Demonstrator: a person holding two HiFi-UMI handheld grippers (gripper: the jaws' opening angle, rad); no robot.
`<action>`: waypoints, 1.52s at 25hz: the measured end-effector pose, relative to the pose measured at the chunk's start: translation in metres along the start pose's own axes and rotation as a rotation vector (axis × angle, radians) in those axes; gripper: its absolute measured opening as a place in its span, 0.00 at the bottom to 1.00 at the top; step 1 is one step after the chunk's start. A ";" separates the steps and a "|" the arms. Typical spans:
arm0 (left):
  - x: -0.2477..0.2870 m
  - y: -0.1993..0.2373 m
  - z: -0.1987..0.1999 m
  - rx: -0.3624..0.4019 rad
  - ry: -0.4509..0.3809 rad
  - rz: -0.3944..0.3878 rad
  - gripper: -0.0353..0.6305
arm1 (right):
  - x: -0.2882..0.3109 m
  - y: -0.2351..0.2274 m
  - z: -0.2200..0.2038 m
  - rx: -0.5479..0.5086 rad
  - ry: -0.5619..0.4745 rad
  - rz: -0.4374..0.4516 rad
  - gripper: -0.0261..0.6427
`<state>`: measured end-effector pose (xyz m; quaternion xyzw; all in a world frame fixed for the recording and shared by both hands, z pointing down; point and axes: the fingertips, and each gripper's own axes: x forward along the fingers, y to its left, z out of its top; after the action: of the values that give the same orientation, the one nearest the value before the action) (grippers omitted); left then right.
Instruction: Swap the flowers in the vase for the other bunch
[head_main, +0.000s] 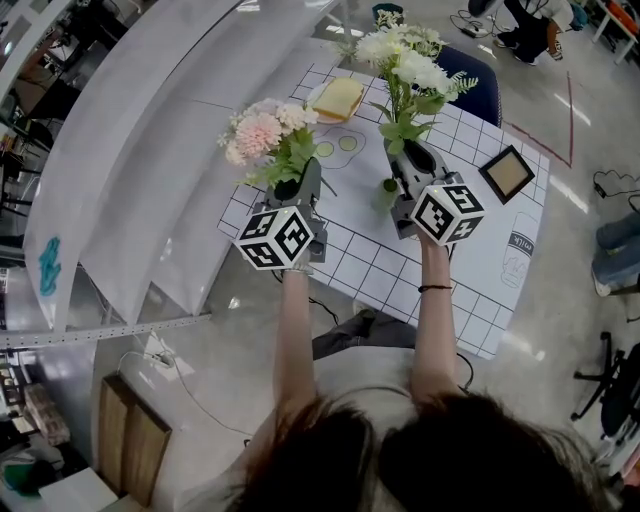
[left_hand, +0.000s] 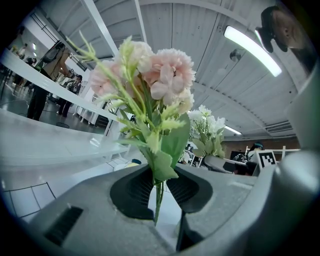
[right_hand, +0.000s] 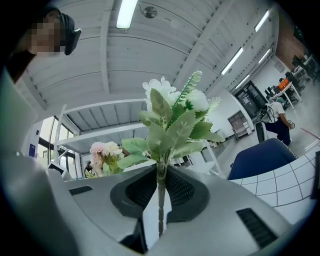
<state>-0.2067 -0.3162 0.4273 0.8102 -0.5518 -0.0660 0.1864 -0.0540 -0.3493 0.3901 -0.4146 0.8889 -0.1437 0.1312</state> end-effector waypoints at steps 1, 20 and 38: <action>0.000 0.000 -0.001 -0.001 0.001 -0.001 0.17 | 0.000 0.000 -0.002 -0.003 0.005 -0.001 0.11; -0.002 -0.004 -0.010 0.000 0.020 -0.017 0.17 | -0.013 -0.001 -0.030 -0.033 0.030 -0.005 0.11; -0.013 -0.013 -0.016 -0.003 0.016 -0.014 0.17 | -0.030 0.000 -0.045 -0.075 0.079 -0.011 0.11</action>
<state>-0.1952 -0.2967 0.4362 0.8144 -0.5443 -0.0616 0.1915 -0.0513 -0.3195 0.4356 -0.4180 0.8959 -0.1275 0.0797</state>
